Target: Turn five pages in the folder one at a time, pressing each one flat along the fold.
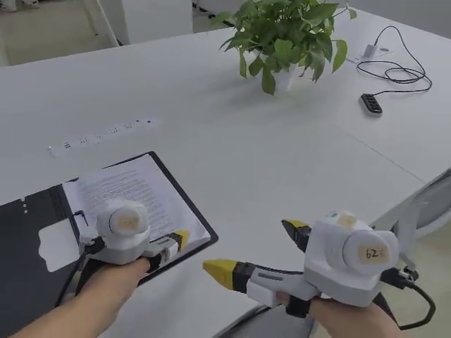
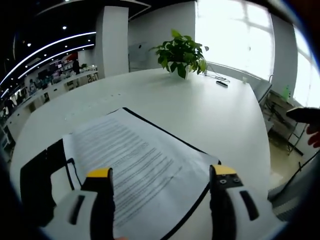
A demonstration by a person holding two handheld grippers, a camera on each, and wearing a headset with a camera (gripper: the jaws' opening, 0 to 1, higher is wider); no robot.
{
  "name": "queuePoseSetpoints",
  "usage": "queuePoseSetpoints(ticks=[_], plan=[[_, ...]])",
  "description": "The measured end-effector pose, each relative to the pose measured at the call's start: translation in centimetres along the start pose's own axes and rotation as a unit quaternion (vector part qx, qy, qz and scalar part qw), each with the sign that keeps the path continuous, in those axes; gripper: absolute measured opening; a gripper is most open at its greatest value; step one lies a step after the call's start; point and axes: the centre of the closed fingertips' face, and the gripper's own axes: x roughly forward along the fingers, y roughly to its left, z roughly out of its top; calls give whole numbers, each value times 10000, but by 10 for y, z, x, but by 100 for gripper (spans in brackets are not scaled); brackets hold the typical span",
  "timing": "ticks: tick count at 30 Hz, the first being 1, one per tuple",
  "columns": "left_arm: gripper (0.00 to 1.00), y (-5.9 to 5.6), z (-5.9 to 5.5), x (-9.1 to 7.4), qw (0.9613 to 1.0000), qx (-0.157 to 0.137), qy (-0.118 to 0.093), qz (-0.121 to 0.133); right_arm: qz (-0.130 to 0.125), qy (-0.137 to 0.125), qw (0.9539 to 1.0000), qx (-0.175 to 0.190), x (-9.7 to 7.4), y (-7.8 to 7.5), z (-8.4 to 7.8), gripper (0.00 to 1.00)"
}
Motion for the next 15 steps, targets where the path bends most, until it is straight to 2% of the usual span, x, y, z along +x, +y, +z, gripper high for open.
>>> queuePoseSetpoints(ticks=[4, 8, 13, 15], plan=[[74, -1, -2, 8, 10000, -19, 12, 71, -29, 11, 10000, 17, 0, 0, -1, 99], [70, 0, -12, 13, 9997, -85, 168, 123, -71, 3, 10000, 25, 0, -1, -1, 99], [60, -2, -22, 14, 9993, 100, 314, 176, -96, 3, 9999, 46, 0, -3, -1, 99], [60, -3, -22, 14, 9994, 92, 291, 190, -87, 4, 10000, 47, 0, -2, -1, 99]])
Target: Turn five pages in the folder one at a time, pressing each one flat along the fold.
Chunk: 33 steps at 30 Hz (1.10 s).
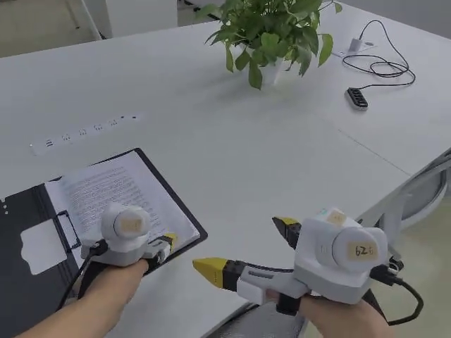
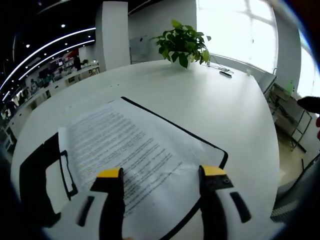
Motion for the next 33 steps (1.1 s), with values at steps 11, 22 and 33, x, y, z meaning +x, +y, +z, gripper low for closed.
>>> queuePoseSetpoints(ticks=[11, 22, 33], plan=[[50, -1, -3, -2, 9998, 91, -171, -39, -15, 33, 10000, -2, 1, -1, -3, 98], [21, 5, -4, -4, 9991, 311, -281, -16, 54, 75, 9999, -67, 7, 2, -3, 96], [4, 16, -4, -4, 9983, 523, -232, 74, 272, 292, 9991, -170, 30, 8, -3, 84]])
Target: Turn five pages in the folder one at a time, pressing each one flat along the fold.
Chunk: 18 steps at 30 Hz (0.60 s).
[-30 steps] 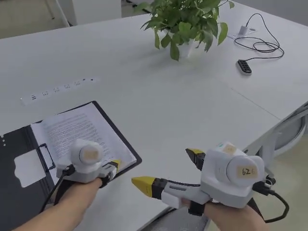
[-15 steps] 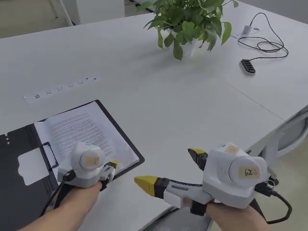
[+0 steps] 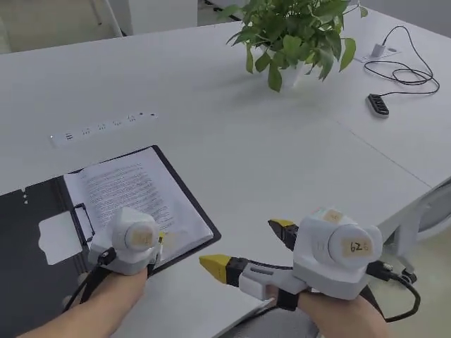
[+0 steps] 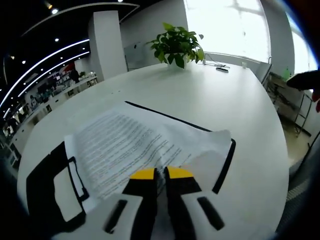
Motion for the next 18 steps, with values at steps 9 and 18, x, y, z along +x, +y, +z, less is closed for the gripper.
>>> queuePoseSetpoints(ticks=[9, 18], plan=[[4, 1, -1, 0, 9998, -200, -5, -28, 299, 508, 9981, 158, 36, -2, 1, 60], [4, 1, -1, 0, 9995, -314, 3, -15, 332, 784, 9951, 495, 70, -15, -3, 48]])
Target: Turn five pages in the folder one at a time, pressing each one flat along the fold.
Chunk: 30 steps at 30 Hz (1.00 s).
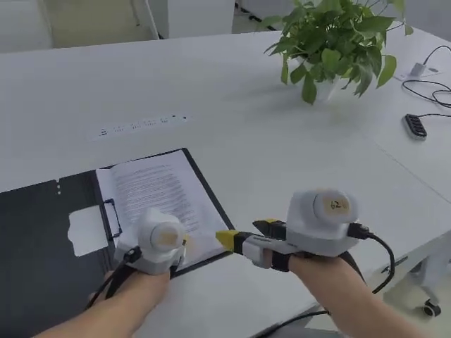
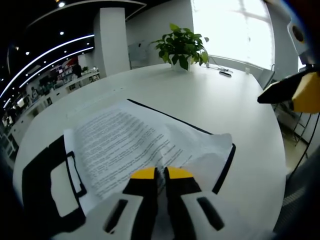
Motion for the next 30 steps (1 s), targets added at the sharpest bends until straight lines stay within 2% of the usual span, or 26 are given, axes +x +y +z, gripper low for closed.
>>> queuePoseSetpoints(ticks=[6, 11, 18, 25, 30], plan=[[4, 0, 0, 0, 10000, -89, -23, 37, -39, 296, 9983, 497, 20, -11, -13, 38], [4, 0, 0, 1, 10000, -79, -10, 39, -55, 502, 9966, 657, 35, -17, -25, 37], [4, 0, 0, 0, 9999, -104, -33, 65, -69, 533, 9951, 824, 48, -20, -26, 27], [4, 0, 0, 0, 9998, -163, -60, 81, -99, 698, 9907, 1163, 60, -23, -34, 22], [4, 0, 0, 0, 9998, -185, -65, 91, -183, 754, 9868, 1424, 64, -30, -41, 3]])
